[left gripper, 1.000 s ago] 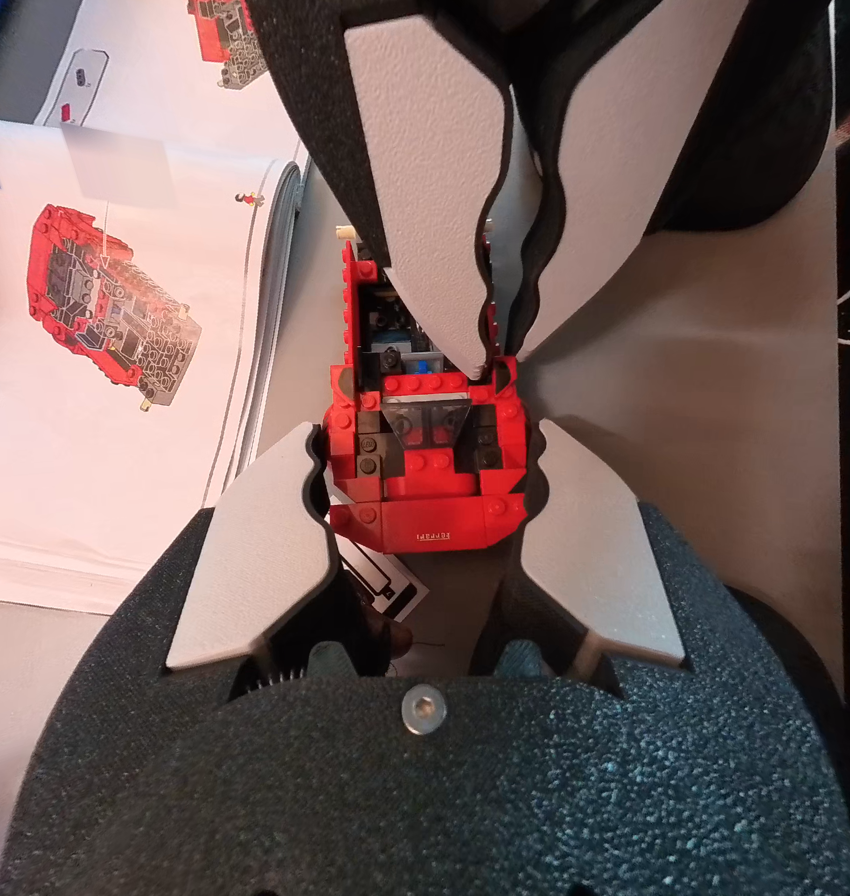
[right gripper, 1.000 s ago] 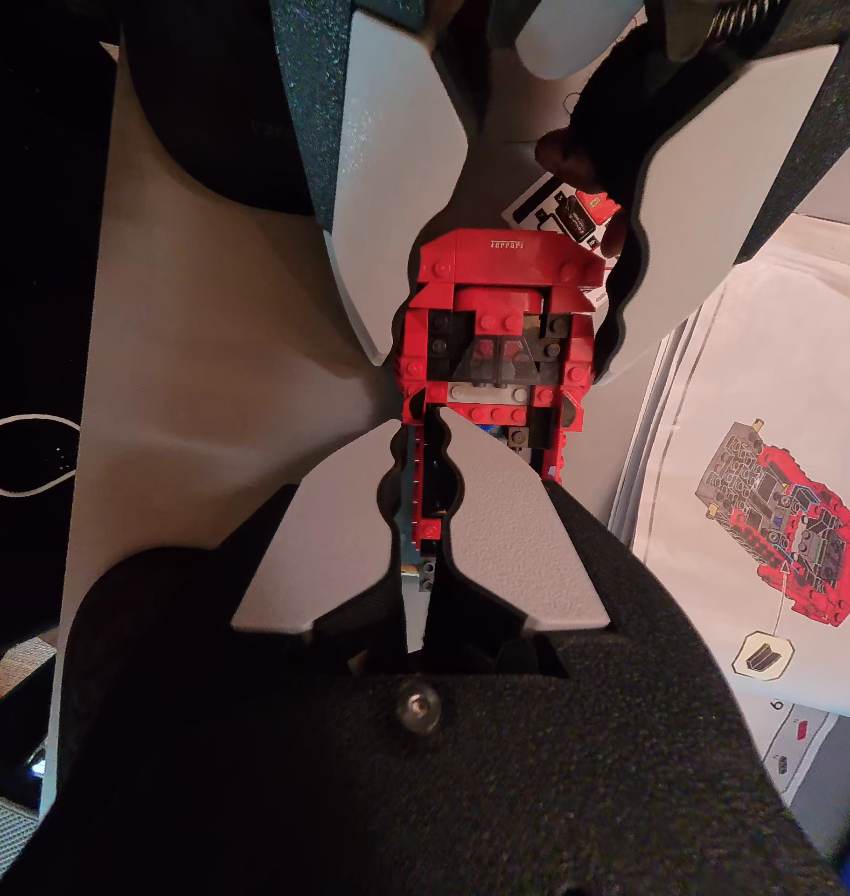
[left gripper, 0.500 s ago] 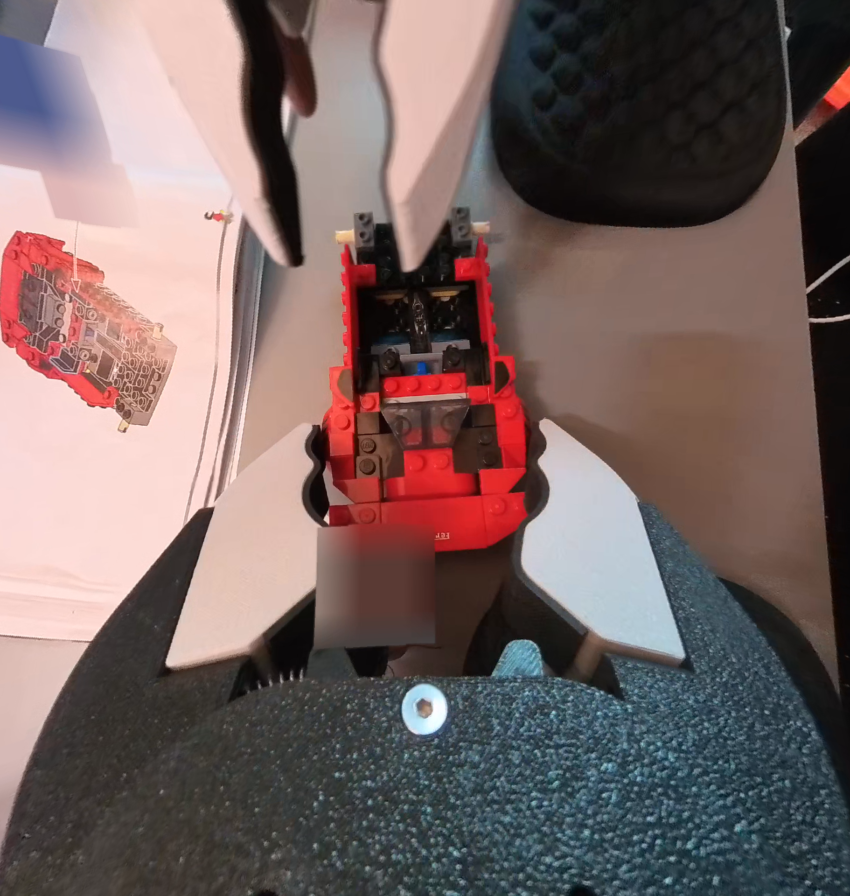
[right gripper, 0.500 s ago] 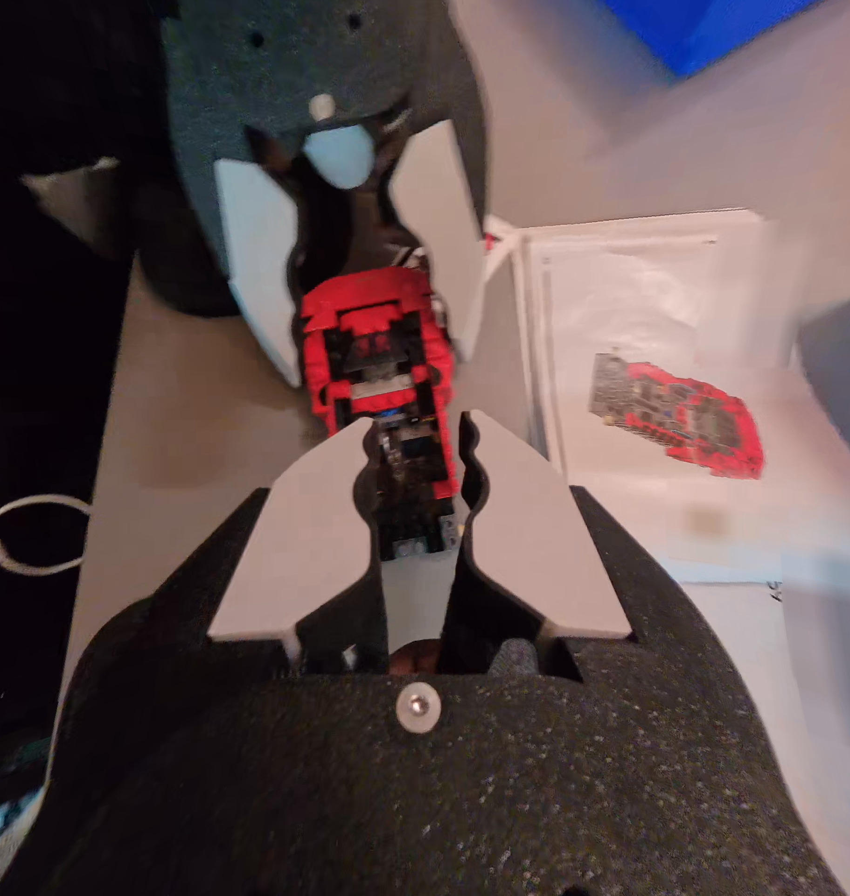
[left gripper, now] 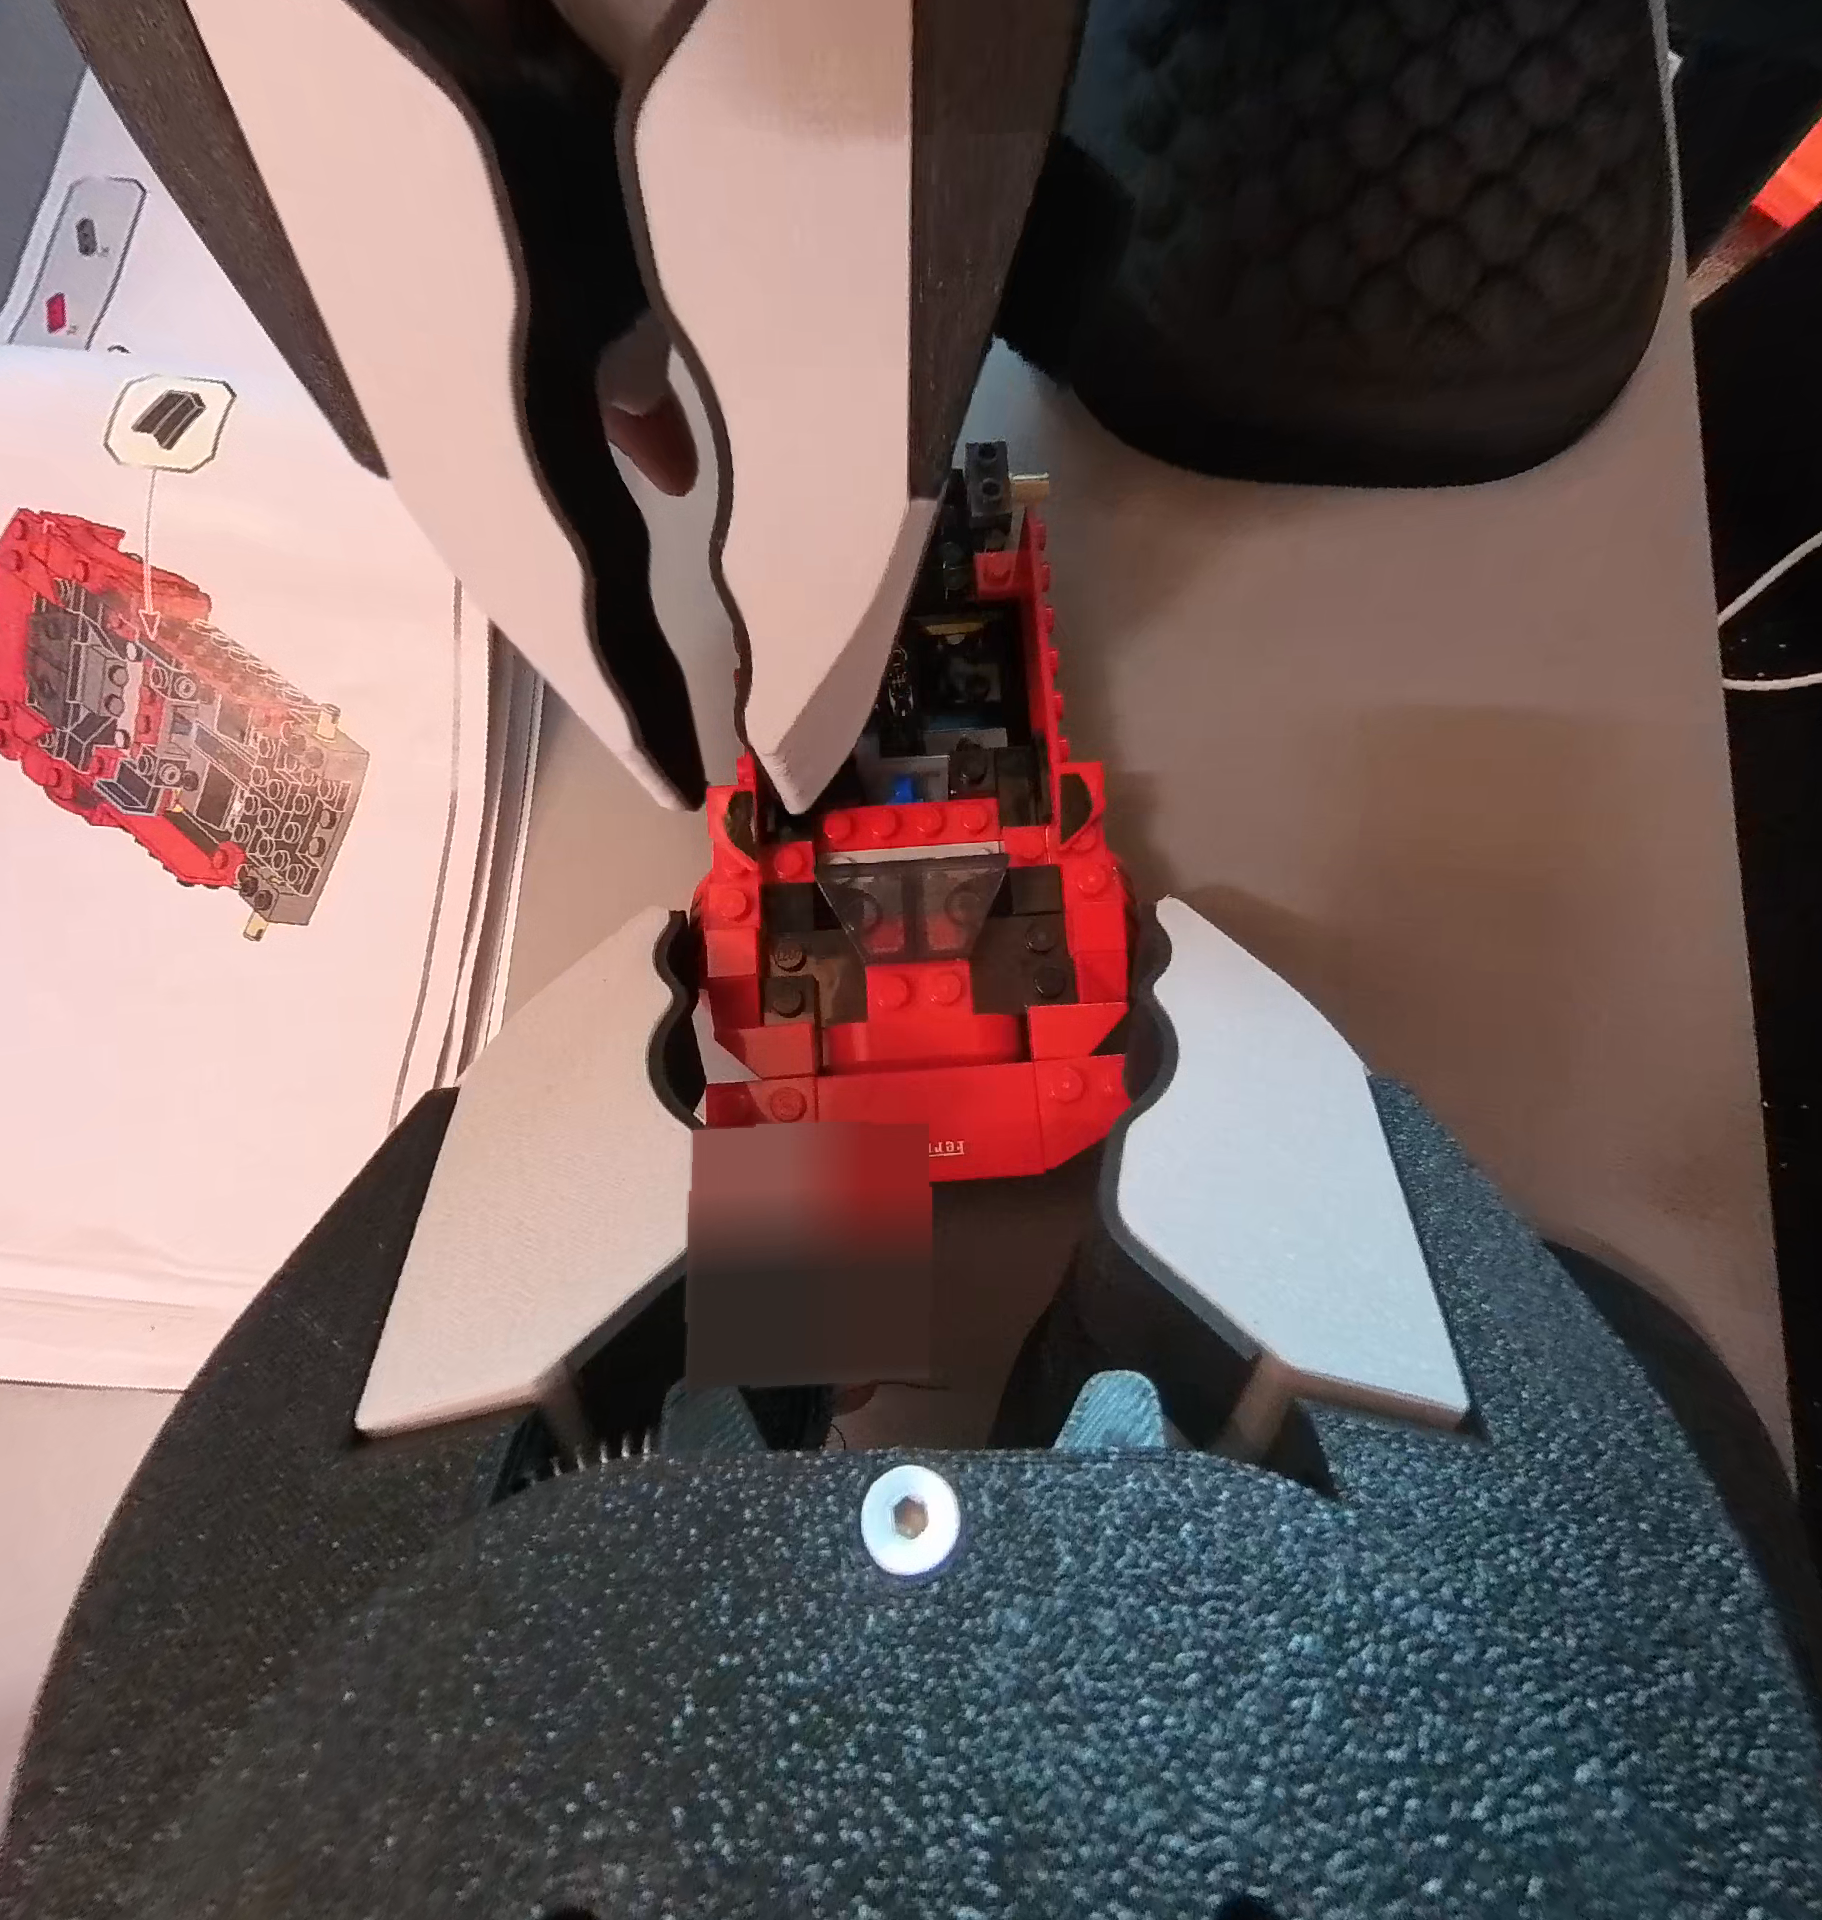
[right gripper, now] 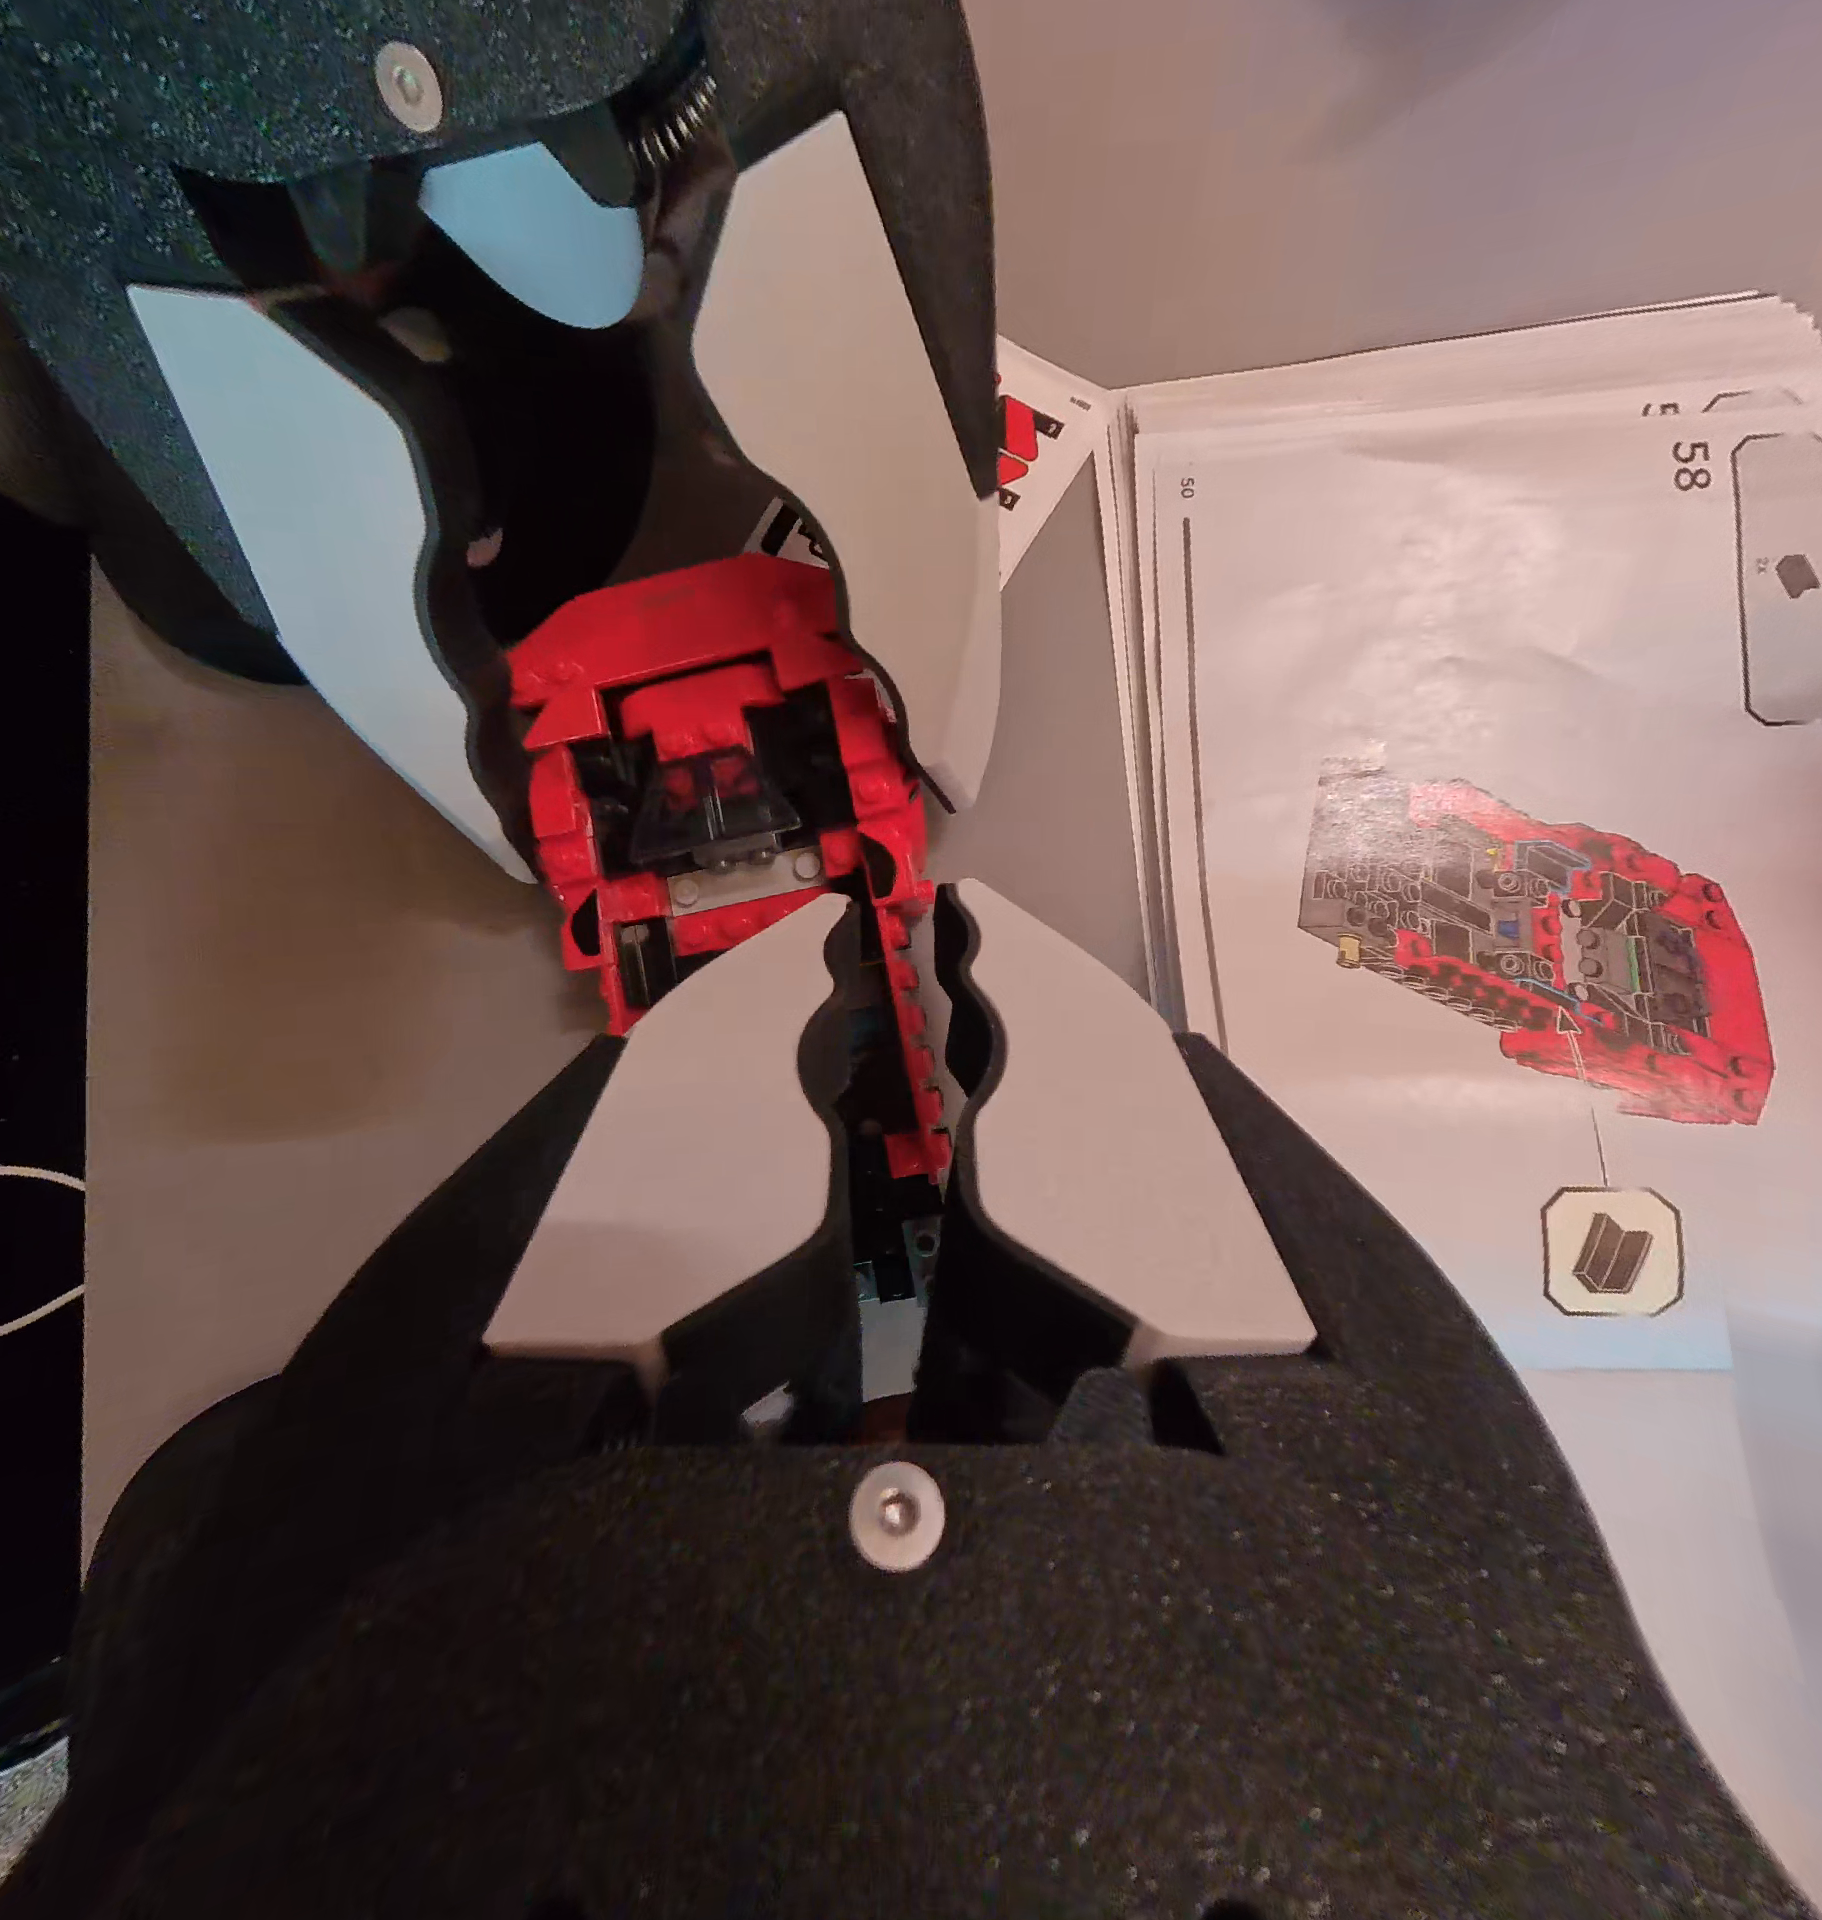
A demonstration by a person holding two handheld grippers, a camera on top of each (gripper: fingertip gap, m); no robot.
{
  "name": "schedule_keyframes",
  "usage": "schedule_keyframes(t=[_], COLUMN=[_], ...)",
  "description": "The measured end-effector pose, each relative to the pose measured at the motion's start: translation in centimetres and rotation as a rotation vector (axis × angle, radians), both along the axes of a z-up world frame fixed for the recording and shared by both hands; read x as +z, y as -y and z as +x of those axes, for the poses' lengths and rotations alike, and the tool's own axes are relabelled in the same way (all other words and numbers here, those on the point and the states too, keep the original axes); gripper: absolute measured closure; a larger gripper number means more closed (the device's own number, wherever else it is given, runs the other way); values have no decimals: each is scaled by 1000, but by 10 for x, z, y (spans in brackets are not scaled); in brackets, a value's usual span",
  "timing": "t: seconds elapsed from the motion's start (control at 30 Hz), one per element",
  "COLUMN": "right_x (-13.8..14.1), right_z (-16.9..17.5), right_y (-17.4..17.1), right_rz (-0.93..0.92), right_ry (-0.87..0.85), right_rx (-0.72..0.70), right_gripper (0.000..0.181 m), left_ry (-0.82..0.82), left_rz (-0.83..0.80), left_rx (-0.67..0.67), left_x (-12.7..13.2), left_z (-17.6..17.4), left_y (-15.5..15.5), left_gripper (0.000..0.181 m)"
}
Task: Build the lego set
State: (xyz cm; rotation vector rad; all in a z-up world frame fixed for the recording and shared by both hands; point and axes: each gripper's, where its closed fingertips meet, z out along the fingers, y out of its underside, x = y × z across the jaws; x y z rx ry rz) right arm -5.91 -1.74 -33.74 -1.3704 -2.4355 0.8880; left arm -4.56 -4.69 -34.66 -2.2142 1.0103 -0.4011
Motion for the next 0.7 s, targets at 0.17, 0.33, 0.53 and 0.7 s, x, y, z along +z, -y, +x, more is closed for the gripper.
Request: schedule_keyframes(t=[0.17, 0.33, 0.53, 0.7], right_x=[-1, -1, -2, -2], right_z=[1, 1, 2, 2], right_y=[1, 1, 1, 0], right_rz=[12, -1, -38, -29], right_ry=[32, 87, 174, 189], right_rx=[0, -12, -30, -31], right_gripper=[171, 171, 172, 172], left_ry=[-6, -7, -5, -3], left_rz=[-1, 1, 1, 1], left_rx=[-8, -12, -14, -13], left_x=[0, 0, 0, 0], left_z=[0, 0, 0, 0], left_y=[1, 1, 1, 1], left_gripper=[101, 101, 101, 101])
